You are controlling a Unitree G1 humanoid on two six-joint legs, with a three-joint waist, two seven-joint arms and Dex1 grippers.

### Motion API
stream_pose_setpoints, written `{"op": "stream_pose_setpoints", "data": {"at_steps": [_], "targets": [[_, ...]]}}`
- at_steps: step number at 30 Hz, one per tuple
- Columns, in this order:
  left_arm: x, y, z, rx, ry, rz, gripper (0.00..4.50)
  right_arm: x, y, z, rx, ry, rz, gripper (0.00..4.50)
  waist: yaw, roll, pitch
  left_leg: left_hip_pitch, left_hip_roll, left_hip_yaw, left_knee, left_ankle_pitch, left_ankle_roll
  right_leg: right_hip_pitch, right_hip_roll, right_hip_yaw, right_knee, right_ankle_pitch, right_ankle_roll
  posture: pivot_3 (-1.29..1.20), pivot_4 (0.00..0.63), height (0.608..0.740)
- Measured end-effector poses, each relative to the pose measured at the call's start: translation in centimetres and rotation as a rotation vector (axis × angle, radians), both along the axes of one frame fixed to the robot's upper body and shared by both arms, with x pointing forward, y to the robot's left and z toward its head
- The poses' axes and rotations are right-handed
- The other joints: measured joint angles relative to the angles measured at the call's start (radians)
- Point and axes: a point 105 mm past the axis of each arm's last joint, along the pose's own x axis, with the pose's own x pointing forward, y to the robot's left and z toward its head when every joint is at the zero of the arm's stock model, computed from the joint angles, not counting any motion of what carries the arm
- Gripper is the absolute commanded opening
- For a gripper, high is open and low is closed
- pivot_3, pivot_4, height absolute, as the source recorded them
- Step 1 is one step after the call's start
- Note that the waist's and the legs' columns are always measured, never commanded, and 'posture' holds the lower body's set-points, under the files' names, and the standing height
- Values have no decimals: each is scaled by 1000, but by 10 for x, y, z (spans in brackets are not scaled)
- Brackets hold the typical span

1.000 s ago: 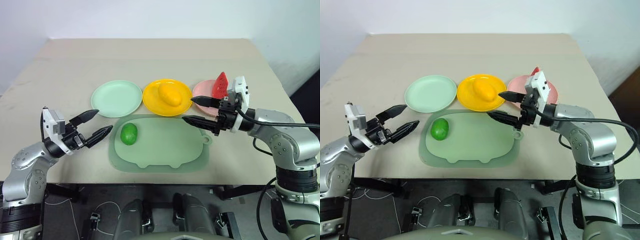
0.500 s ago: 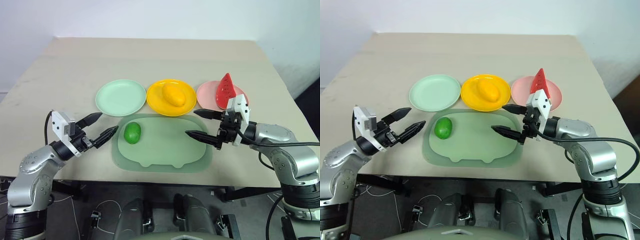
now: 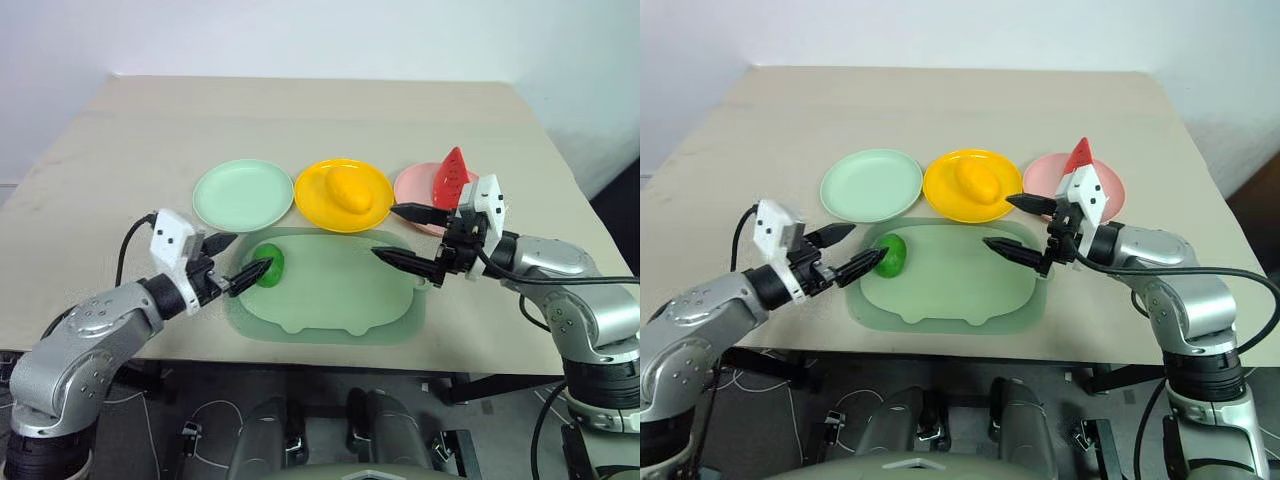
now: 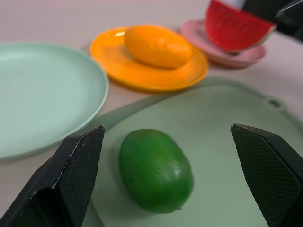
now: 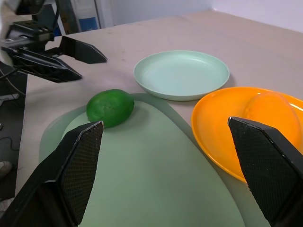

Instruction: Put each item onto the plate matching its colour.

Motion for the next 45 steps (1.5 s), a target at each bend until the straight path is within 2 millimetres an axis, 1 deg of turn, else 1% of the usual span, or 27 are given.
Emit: {"op": "stream_pose_setpoints", "data": {"at_steps": [4, 7, 12, 15, 19, 25, 28, 29, 30, 31, 37, 39, 43, 45], "targets": [[3, -11, -15, 56, 117, 9, 4500, 3, -9, 0, -20, 4, -18, 4483, 1, 0, 0, 0, 0, 0, 1, 0, 0, 0, 0, 0, 0, 1, 1, 0, 150, 696], [6, -12, -23, 104, 182, 28, 4500, 3, -16, 6, -21, -11, -35, 4483, 1, 0, 0, 0, 0, 0, 1, 0, 0, 1, 1, 0, 1, 1, 2, 0, 150, 696], [15, -13, -38, 115, 260, 65, 4500, 2, -16, 6, -18, -10, -37, 4483, 0, 0, 0, 0, 0, -1, 2, 0, 0, 1, 1, -1, 1, 1, 1, 0, 150, 696], [26, -15, -47, 109, 306, 87, 4500, 2, -17, 5, -20, -8, -42, 4483, 5, 0, 0, 0, 0, -1, 4, 0, 0, 1, 0, -1, 2, 1, 1, 0, 150, 696], [38, -26, -45, 85, 307, 81, 4500, 3, -18, 6, -23, -12, -51, 4483, 17, 0, 0, 0, 0, -1, 4, 0, 1, 2, -1, -1, 1, 0, -1, 0, 150, 696], [43, -35, -43, 93, 302, 65, 4500, 3, -20, 7, -35, -15, -61, 4483, 22, 0, 0, 0, 0, -2, 5, -1, 1, 2, -1, -1, 1, 2, -4, 0, 150, 696], [42, -36, -44, 110, 307, 57, 3877, 3, -21, 7, -39, -16, -64, 4500, 22, 0, 0, 0, 0, -2, 5, -1, 1, 2, -1, -1, 1, 2, -4, 0, 150, 696], [42, -35, -45, 118, 308, 57, 3608, 3, -21, 7, -39, -16, -65, 4500, 22, 0, 0, 0, 0, -2, 5, -1, 1, 2, -1, -1, 1, 2, -4, 0, 150, 696], [42, -35, -45, 125, 307, 56, 3239, 3, -21, 7, -39, -16, -66, 4500, 22, 0, 0, 0, 0, -2, 5, -1, 1, 2, -1, -1, 1, 2, -4, 0, 150, 696], [42, -35, -45, 126, 306, 52, 2999, 3, -21, 7, -39, -17, -66, 4500, 22, 0, 0, 0, 0, -2, 5, -1, 1, 2, -1, -1, 1, 2, -4, 0, 150, 696], [42, -36, -45, 150, 292, 40, 2967, 3, -22, 7, -39, -16, -70, 4500, 22, 0, 0, 0, 0, -2, 5, -1, 1, 2, -1, -1, 1, 2, -4, 0, 150, 696], [45, -36, -44, 163, 260, 45, 2967, 3, -22, 7, -39, -15, -70, 4500, 23, 0, 0, 0, 0, -2, 5, -1, 1, 2, -1, -1, 1, 2, -4, 0, 150, 696], [66, -34, -36, 136, 187, 121, 2967, 1, -21, 4, -40, -6, -70, 4500, 24, 0, 0, -1, 0, -2, 5, -1, 1, 2, -1, -1, 0, 2, -5, 0, 150, 696], [78, -30, -27, 121, 150, 150, 2967, -1, -19, 5, -39, -8, -61, 4500, 22, 0, 0, -1, 0, -2, 5, -1, 1, 2, -1, -1, 0, 2, -5, 0, 150, 696]]}}
